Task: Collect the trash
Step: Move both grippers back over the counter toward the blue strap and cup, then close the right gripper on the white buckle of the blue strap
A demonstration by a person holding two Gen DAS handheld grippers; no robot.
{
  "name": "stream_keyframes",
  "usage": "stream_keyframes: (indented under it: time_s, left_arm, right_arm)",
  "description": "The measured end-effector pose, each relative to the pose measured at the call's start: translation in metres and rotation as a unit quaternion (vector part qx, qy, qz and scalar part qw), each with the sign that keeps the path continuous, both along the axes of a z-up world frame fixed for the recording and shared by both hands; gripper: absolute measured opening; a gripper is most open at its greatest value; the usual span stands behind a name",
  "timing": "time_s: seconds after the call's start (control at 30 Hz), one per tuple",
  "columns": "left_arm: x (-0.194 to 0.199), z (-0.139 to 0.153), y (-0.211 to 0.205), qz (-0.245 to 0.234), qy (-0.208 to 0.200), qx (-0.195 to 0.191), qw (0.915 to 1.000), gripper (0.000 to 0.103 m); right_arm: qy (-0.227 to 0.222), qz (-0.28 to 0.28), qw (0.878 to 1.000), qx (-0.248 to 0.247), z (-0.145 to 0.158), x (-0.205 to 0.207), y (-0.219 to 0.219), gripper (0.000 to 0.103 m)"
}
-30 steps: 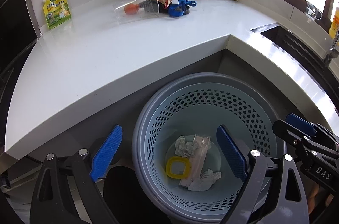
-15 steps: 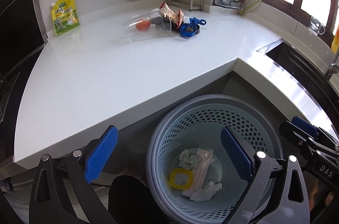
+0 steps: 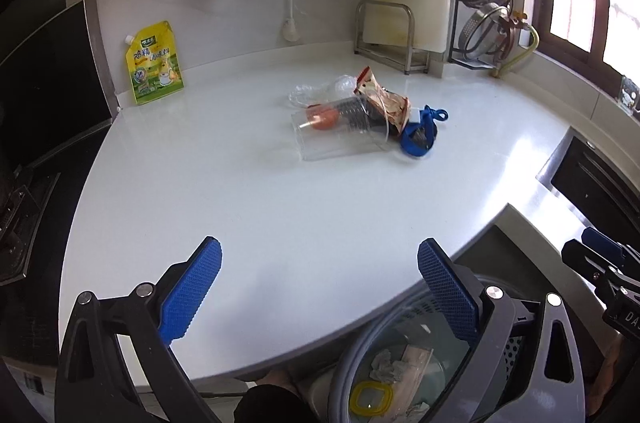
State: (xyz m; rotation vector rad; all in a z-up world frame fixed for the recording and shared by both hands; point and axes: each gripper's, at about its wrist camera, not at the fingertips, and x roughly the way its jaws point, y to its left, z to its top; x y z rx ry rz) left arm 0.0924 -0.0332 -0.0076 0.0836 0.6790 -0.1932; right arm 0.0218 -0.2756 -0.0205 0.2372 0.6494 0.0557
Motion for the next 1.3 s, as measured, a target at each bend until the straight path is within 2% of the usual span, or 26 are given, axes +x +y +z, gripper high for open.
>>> stream_keyframes:
  time_s: [0.2,0.33,0.53,0.93,1.23,1.3]
  left_arm:
    - [0.041,0.009,-0.006,0.01,-0.013,-0.002,0.9999,0.097]
    - [0.066,0.008,-0.01,0.015,-0.004,-0.003,0.9999,0.097]
    - [0.091,0.008,-0.016,0.033,-0.004,-0.009,0.9994,0.097]
    - [0.107,-0.003,-0.022,0.034,0.006,-0.003,0.9994,0.097]
    - [0.112,-0.005,-0.031,0.028,0.008,0.003,0.9996,0.097]
    - [0.113,-0.005,-0.033,0.028,0.009,0.003,0.9996,0.097]
  right_arm:
    - [-0.006,0.02,1.0,-0.014,0.017,0.053,0.004,0.072]
    - [-0.015,0.023,0.999,-0.024,0.026,0.081,0.008,0.072]
    - [-0.001,0.033,0.999,-0.039,0.021,0.126,0.016,0.072]
    - [0.045,0.024,0.998,-0.045,0.0,0.197,0.016,0.072]
    - [0.065,0.041,0.992,-0.097,-0.005,0.22,0.025,0.071]
    - [0.067,0.048,0.99,-0.113,-0.006,0.222,0.028,0.066]
